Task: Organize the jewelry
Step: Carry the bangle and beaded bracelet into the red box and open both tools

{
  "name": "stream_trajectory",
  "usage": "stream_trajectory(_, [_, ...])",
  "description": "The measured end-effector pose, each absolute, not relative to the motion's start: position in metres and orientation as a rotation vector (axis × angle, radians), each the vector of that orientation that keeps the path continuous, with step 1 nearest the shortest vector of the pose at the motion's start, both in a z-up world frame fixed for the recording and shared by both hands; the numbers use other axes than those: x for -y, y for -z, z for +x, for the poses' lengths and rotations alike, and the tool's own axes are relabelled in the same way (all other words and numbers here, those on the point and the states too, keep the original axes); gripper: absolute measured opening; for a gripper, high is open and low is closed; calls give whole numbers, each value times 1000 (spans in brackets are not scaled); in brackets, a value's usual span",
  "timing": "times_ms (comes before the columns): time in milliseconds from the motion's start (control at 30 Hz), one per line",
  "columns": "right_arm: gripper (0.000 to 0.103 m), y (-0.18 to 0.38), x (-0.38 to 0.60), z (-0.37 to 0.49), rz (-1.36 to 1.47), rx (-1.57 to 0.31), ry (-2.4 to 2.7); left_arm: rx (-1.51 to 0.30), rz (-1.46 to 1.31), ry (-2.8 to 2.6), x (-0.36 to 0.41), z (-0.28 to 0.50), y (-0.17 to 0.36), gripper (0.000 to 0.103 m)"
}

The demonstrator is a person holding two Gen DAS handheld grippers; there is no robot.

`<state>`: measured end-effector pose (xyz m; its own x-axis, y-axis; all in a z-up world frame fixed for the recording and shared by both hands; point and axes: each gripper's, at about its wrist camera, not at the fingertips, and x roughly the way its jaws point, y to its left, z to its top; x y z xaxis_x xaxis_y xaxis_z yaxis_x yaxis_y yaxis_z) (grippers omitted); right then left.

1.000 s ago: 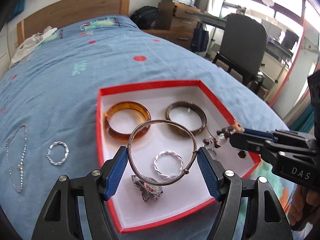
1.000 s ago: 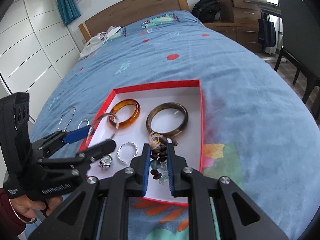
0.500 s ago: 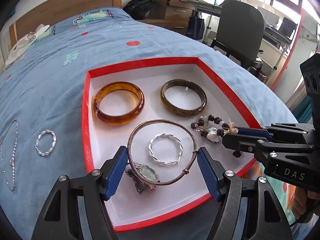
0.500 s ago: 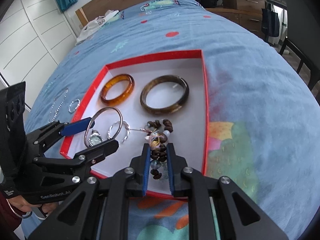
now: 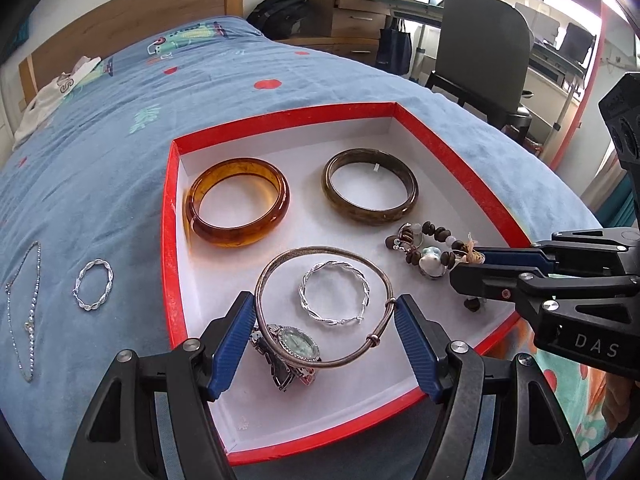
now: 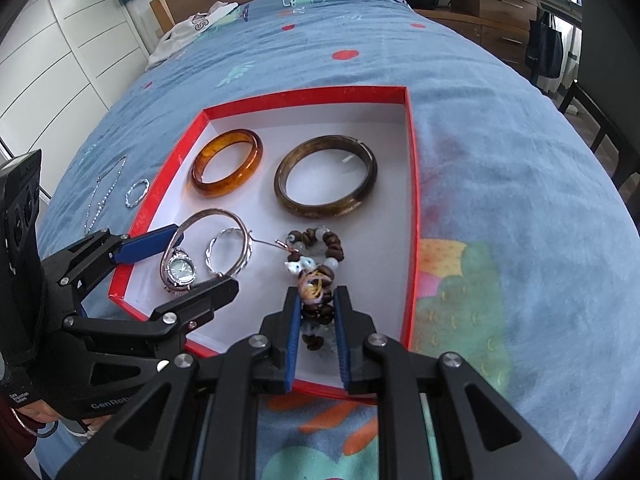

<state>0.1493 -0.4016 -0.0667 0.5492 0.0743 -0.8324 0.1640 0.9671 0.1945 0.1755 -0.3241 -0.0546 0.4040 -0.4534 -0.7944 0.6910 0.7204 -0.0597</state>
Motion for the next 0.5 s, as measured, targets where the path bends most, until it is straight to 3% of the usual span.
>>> stream_trajectory(500, [17,66,401,152,245,-1014,60,-902,309,757,321,175,53,71])
